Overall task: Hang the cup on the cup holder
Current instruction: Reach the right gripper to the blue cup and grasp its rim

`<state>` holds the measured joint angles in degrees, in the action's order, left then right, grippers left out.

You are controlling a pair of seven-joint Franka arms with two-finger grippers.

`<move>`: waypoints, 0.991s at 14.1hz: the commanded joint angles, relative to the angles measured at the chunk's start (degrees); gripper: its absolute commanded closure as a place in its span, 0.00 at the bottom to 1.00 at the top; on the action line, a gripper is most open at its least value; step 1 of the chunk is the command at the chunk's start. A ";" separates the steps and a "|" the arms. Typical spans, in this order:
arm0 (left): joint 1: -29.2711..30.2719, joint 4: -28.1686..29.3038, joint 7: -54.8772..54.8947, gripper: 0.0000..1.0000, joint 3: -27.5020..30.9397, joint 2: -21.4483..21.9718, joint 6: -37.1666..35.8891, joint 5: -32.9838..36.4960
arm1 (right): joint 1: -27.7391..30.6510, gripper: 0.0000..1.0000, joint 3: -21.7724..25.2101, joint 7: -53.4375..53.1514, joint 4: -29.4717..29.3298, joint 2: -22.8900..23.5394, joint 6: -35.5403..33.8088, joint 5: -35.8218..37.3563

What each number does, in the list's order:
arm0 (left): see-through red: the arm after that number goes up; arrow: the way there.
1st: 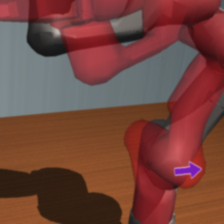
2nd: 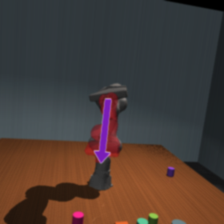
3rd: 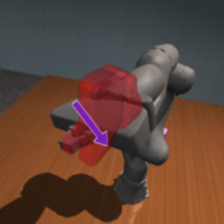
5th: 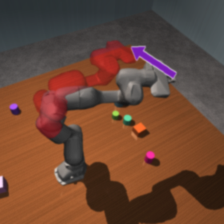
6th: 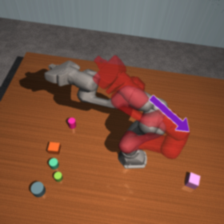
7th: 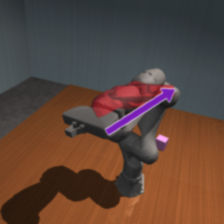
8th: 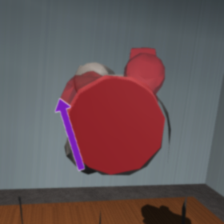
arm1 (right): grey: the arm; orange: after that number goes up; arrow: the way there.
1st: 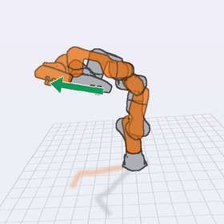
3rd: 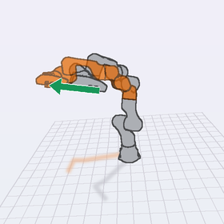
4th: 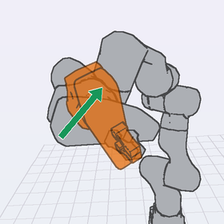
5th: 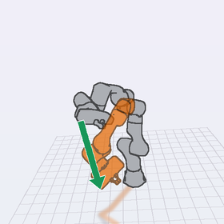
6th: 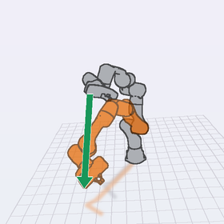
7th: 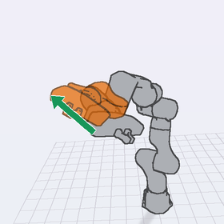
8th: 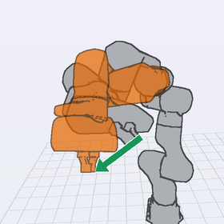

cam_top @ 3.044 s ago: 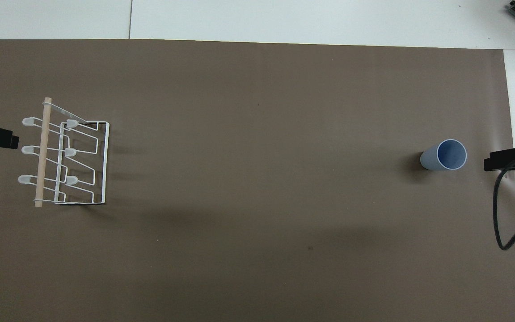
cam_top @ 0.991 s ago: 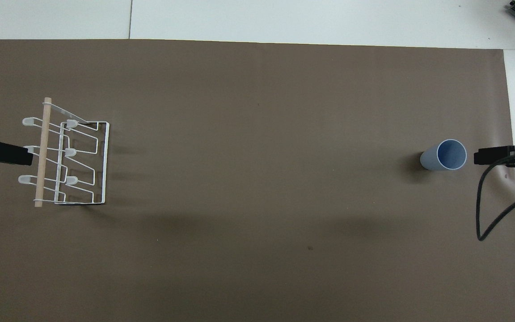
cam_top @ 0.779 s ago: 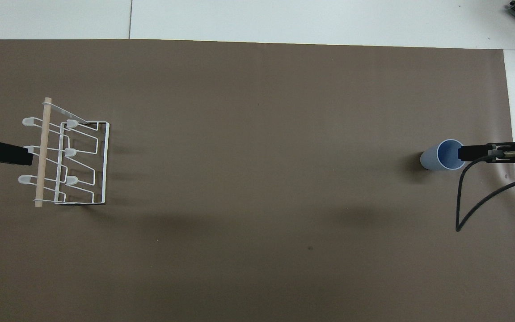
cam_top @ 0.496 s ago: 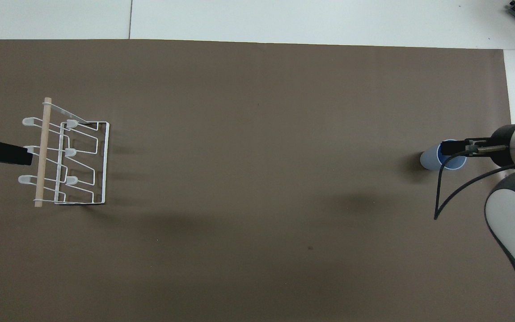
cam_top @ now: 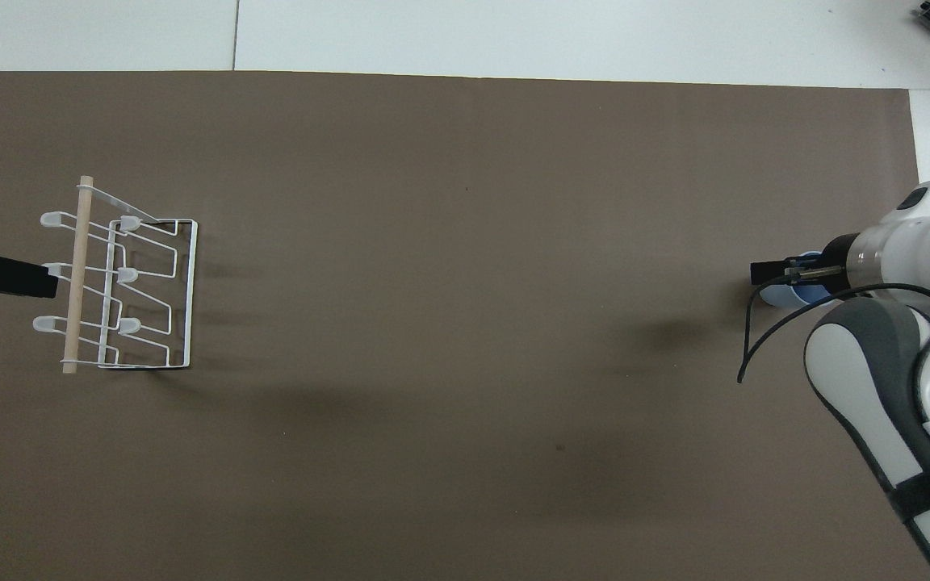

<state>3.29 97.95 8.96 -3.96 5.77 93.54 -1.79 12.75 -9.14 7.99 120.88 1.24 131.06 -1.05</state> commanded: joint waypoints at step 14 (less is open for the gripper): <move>-0.30 2.51 -0.34 0.00 0.35 1.97 1.56 -0.58 | 2.36 0.00 0.35 8.62 2.61 3.77 6.93 -0.45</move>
<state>3.29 97.97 8.96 -3.97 5.78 93.57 -1.79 13.91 -8.39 14.57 122.09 5.74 136.34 -1.04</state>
